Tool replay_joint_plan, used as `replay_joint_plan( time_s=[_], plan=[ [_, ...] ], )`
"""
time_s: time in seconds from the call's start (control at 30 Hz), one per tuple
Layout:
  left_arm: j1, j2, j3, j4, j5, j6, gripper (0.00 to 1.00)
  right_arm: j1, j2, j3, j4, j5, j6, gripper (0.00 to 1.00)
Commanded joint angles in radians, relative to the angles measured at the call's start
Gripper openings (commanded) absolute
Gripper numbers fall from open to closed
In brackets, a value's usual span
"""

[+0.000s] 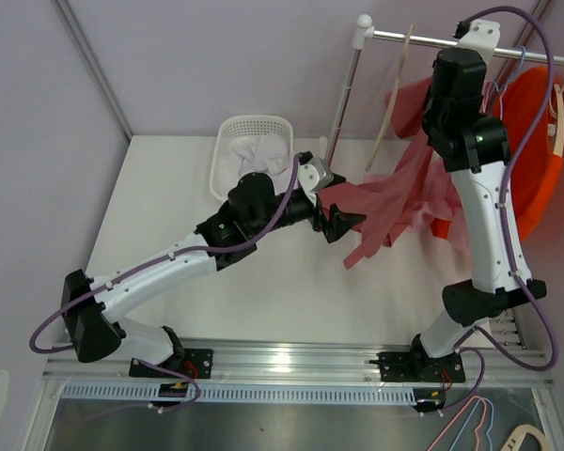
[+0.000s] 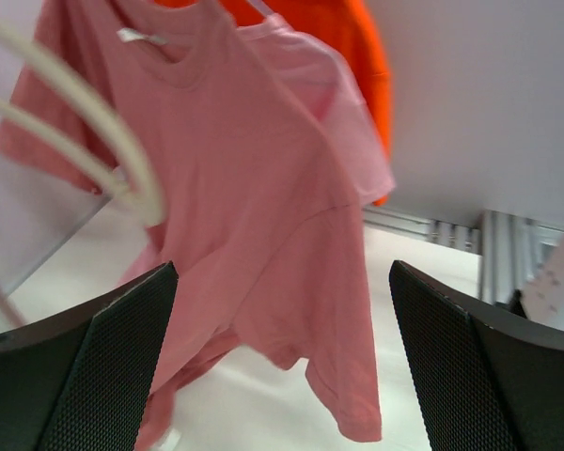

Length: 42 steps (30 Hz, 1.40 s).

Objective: Remove the t-shirt from the hanger

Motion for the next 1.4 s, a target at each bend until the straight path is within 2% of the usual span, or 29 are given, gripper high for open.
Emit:
replay_joint_plan(
  time_s=[0.0, 0.1, 0.27, 0.43, 0.67, 0.83, 1.07, 1.13, 1.17, 1.2, 1.23, 1.27, 1.3, 1.33, 1.37],
  plan=[
    [-0.022, -0.058, -0.049, 0.168, 0.146, 0.041, 1.00, 0.000, -0.091, -0.036, -0.015, 0.009, 0.061, 0.00],
    [-0.048, -0.071, -0.125, 0.277, 0.216, 0.038, 1.00, 0.002, -0.120, -0.076, -0.058, 0.002, 0.102, 0.00],
    [-0.120, -0.042, -0.189, 0.335, 0.244, 0.093, 0.99, 0.003, -0.160, -0.113, -0.072, -0.056, 0.140, 0.00],
    [-0.160, 0.041, -0.144, 0.319, 0.132, 0.129, 0.99, 0.034, -0.181, -0.105, -0.090, -0.066, 0.168, 0.00],
    [-0.163, 0.204, 0.031, 0.210, 0.036, 0.129, 1.00, 0.086, -0.210, -0.107, -0.089, -0.061, 0.177, 0.00],
    [-0.163, 0.296, 0.091, 0.194, -0.159, 0.100, 0.99, 0.095, -0.219, -0.100, -0.085, -0.063, 0.176, 0.00],
    [-0.163, 0.351, 0.068, 0.174, -0.121, 0.118, 0.98, 0.098, -0.210, -0.076, -0.085, -0.057, 0.165, 0.00],
    [-0.165, 0.336, 0.028, 0.252, -0.087, 0.118, 0.89, 0.098, -0.190, -0.053, -0.082, -0.057, 0.156, 0.00],
    [-0.163, 0.313, -0.048, 0.291, -0.046, 0.115, 0.83, 0.097, -0.183, -0.044, -0.084, -0.057, 0.153, 0.00],
    [-0.165, 0.299, -0.073, 0.329, -0.025, 0.112, 0.63, 0.097, -0.172, -0.033, -0.088, -0.060, 0.153, 0.00],
    [-0.163, 0.288, -0.118, 0.395, -0.006, 0.109, 0.48, 0.097, -0.158, -0.027, -0.090, -0.060, 0.151, 0.00],
    [-0.165, 0.261, -0.150, 0.418, 0.027, 0.101, 0.19, 0.097, -0.154, -0.028, -0.089, -0.061, 0.151, 0.00],
    [-0.165, 0.249, -0.162, 0.437, 0.038, 0.097, 0.06, 0.097, -0.149, -0.031, -0.087, -0.058, 0.153, 0.00],
    [-0.168, 0.236, -0.178, 0.443, 0.042, 0.081, 0.01, 0.095, -0.143, -0.034, -0.082, -0.054, 0.151, 0.00],
    [-0.172, 0.221, -0.184, 0.443, 0.040, 0.077, 0.01, 0.091, -0.138, -0.042, -0.076, -0.052, 0.147, 0.00]
  ],
)
